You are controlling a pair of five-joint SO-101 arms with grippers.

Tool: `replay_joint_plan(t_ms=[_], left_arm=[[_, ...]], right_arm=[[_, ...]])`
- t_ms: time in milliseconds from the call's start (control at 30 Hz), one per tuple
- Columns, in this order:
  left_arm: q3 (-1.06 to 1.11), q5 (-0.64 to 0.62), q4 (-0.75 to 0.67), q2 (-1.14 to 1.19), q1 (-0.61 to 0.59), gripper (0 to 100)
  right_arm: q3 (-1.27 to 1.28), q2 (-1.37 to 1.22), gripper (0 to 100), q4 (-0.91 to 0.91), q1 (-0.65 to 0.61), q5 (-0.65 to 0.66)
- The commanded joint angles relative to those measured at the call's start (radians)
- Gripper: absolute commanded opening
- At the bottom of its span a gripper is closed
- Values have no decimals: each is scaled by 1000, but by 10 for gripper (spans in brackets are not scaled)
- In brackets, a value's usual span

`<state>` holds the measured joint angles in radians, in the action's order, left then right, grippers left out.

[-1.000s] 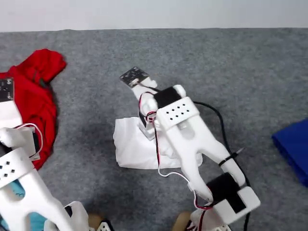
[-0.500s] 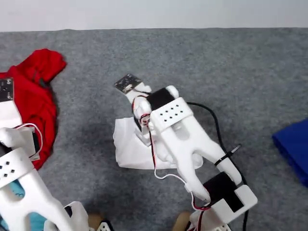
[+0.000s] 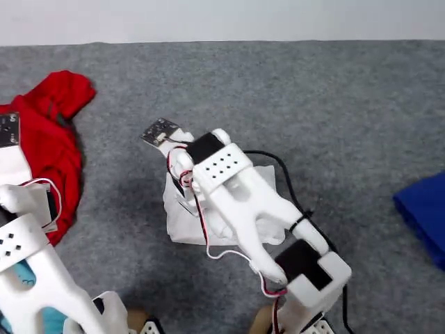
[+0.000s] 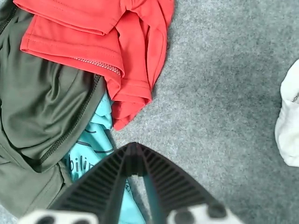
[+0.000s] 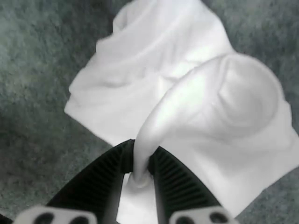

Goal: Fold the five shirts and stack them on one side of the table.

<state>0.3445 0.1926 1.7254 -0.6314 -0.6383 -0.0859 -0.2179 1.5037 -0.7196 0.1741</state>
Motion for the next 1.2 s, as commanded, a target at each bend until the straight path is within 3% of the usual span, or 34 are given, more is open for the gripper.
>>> replay_joint_plan(t_ms=[0,267,467,533,867,1067,1167], left_arm=[[-4,8,6,-23,-2,2],[-4,8,11,-23,-2,2],[-2,8,11,-23,-2,2],[-2,8,11,-23,-2,2],[-2,8,9,-23,-2,2],[-2,8,8,-23,-2,2],[-2,8,8,-23,-2,2]], right_arm=[[-107,-36,9,4,-24,-3],[-229,-136,20,30,-64,-3],[-239,-142,261,67,-64,-37],[-250,-142,297,87,-64,-49],[-502,-145,283,274,2,-44],[-516,-145,0,288,99,71],[-514,-153,16,288,130,103]])
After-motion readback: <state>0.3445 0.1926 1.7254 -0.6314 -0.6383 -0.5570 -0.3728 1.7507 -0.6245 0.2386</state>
